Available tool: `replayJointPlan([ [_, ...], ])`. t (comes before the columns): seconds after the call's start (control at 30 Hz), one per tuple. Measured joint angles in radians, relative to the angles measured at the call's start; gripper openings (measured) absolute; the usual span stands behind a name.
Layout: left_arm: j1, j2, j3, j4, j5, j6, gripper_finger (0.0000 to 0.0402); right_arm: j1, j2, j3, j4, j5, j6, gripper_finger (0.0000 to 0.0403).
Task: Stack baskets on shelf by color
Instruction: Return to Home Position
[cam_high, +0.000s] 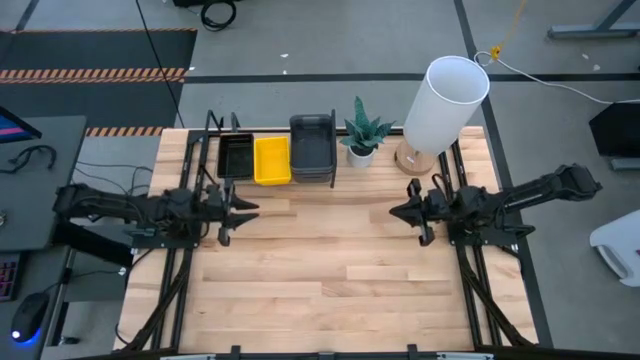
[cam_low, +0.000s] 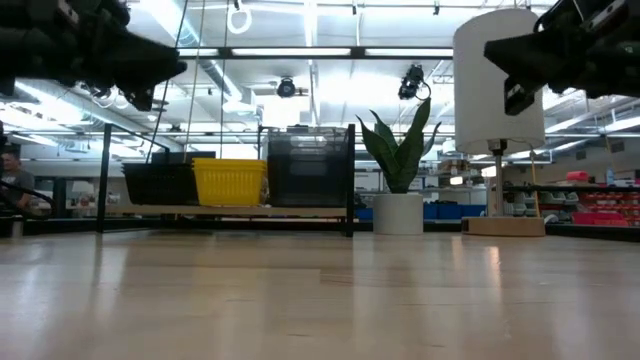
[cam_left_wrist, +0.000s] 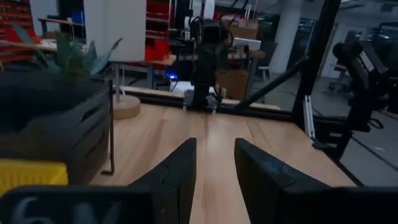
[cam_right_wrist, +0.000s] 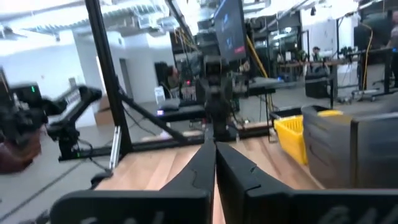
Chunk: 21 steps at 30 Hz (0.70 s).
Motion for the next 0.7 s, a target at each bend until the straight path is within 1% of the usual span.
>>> replayJointPlan([
  [0.13,0.000,-0.040,-0.051,0.012,0.000,-0.007,0.0116,-0.031,-0.056,0.000,-0.025,-0.025,0.012,0.0012],
  [0.3,0.000,-0.100,-0.094,-0.003,0.001,0.002,0.0116,-0.033,-0.091,0.000,-0.021,-0.025,0.012,0.0011],
  [0.4,-0.002,-0.140,-0.094,-0.052,0.007,0.003,0.0116,-0.033,-0.094,0.000,-0.021,-0.025,0.012,0.0013],
  [0.57,-0.002,-0.179,-0.095,-0.061,0.086,0.019,0.0116,-0.032,-0.087,0.000,-0.021,-0.025,0.012,0.0015],
  [0.7,-0.002,-0.177,-0.095,-0.063,0.086,0.020,0.0116,-0.032,-0.086,0.000,-0.021,-0.025,0.012,0.0015],
])
